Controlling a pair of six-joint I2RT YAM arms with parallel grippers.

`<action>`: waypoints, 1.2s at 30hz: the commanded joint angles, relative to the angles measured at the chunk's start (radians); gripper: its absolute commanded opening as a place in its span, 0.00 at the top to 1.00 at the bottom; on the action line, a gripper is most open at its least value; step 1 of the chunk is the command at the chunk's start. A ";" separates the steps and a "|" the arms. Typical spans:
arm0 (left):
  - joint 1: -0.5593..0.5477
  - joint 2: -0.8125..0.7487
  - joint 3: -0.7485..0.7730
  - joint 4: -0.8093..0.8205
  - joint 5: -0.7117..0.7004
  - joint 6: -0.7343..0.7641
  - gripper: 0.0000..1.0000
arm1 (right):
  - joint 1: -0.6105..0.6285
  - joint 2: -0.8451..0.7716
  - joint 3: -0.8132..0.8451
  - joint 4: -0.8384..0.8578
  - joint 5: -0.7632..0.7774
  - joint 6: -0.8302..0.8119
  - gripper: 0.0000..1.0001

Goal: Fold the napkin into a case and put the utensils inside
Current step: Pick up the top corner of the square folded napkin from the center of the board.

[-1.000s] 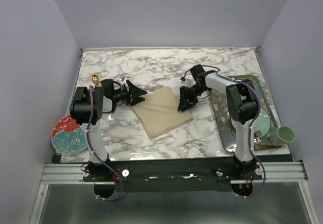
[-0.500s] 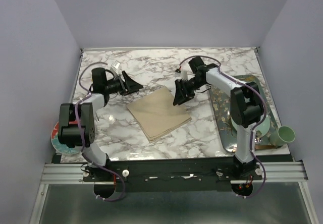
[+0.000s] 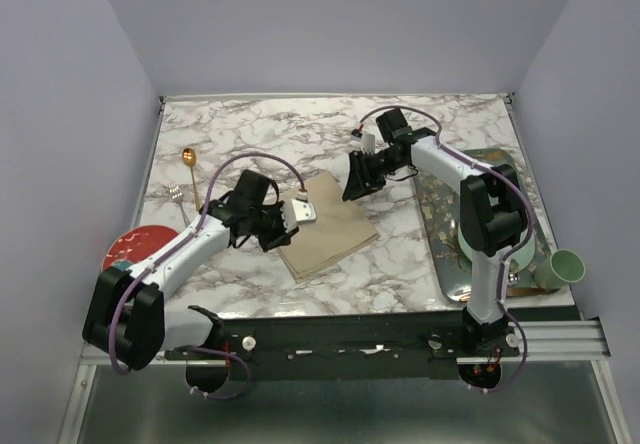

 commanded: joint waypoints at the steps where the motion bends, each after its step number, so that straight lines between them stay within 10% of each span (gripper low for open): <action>1: -0.143 0.077 -0.048 0.010 -0.192 0.124 0.71 | 0.019 0.047 0.023 0.104 0.039 0.093 0.55; 20: -0.405 0.197 -0.059 -0.058 -0.275 0.142 0.80 | 0.022 0.171 0.095 0.112 0.168 0.082 0.58; 36: -0.428 0.115 -0.060 -0.007 -0.221 0.155 0.61 | 0.023 -0.045 0.025 0.104 0.025 0.048 0.48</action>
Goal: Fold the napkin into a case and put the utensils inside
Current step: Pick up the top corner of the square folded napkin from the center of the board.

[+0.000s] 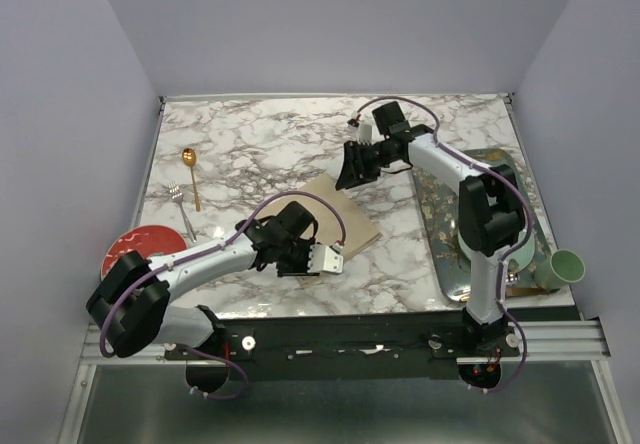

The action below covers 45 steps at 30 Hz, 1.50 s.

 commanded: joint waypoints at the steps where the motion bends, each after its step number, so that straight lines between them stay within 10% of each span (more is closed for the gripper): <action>1: -0.021 0.042 0.006 0.020 0.045 0.040 0.61 | 0.005 -0.105 -0.035 -0.003 -0.031 -0.030 0.48; 19: -0.042 0.142 0.009 0.020 0.049 0.114 0.60 | -0.003 -0.085 -0.026 -0.053 -0.034 -0.059 0.47; 33: -0.011 0.119 0.067 -0.030 0.112 0.129 1.00 | -0.009 -0.083 -0.024 -0.060 -0.051 -0.054 0.47; 45: 0.140 0.179 0.276 -0.093 0.172 0.140 1.00 | -0.032 -0.097 -0.012 -0.072 -0.034 -0.070 0.47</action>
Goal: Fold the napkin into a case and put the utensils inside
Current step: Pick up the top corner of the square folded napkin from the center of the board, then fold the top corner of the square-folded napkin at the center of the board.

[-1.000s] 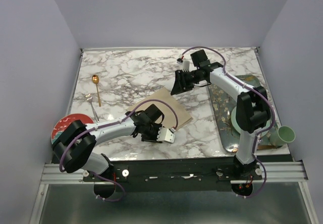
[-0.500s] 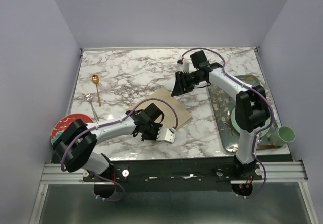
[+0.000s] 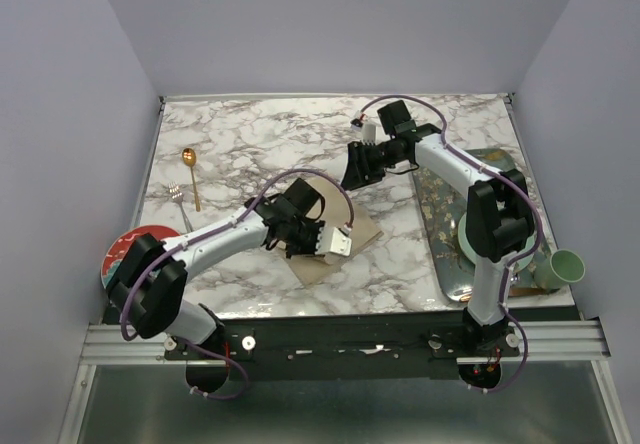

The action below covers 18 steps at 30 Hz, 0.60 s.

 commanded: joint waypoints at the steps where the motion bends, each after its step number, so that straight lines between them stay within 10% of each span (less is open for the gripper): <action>1: 0.117 0.082 0.138 -0.033 0.068 0.021 1.00 | -0.023 -0.003 0.027 -0.024 -0.004 -0.027 0.47; 18: 0.290 0.477 0.587 0.014 0.099 -0.002 1.00 | -0.105 -0.043 -0.022 -0.067 0.034 -0.091 0.32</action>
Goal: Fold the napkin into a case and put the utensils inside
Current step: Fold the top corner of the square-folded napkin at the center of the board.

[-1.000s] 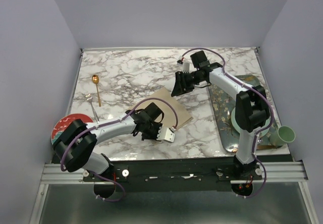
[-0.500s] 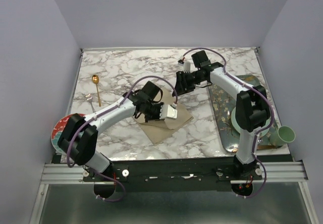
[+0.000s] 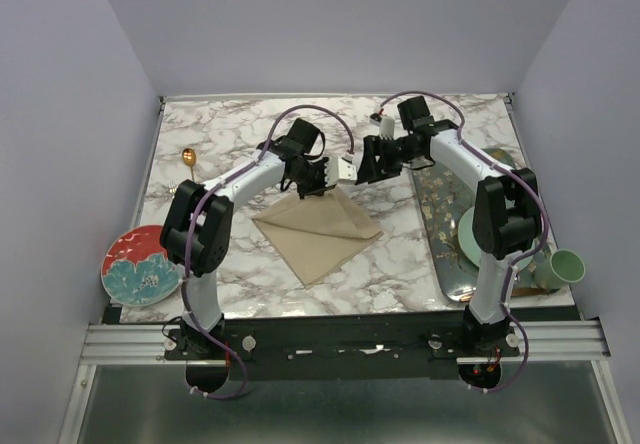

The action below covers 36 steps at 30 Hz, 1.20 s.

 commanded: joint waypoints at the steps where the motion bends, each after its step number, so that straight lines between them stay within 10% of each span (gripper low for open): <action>1: 0.037 0.072 0.083 0.019 0.029 0.001 1.00 | -0.015 -0.042 -0.034 -0.032 0.022 -0.040 0.32; 36: 0.063 0.181 0.113 0.170 -0.084 -0.005 1.00 | -0.018 -0.039 -0.150 -0.025 -0.014 -0.050 0.39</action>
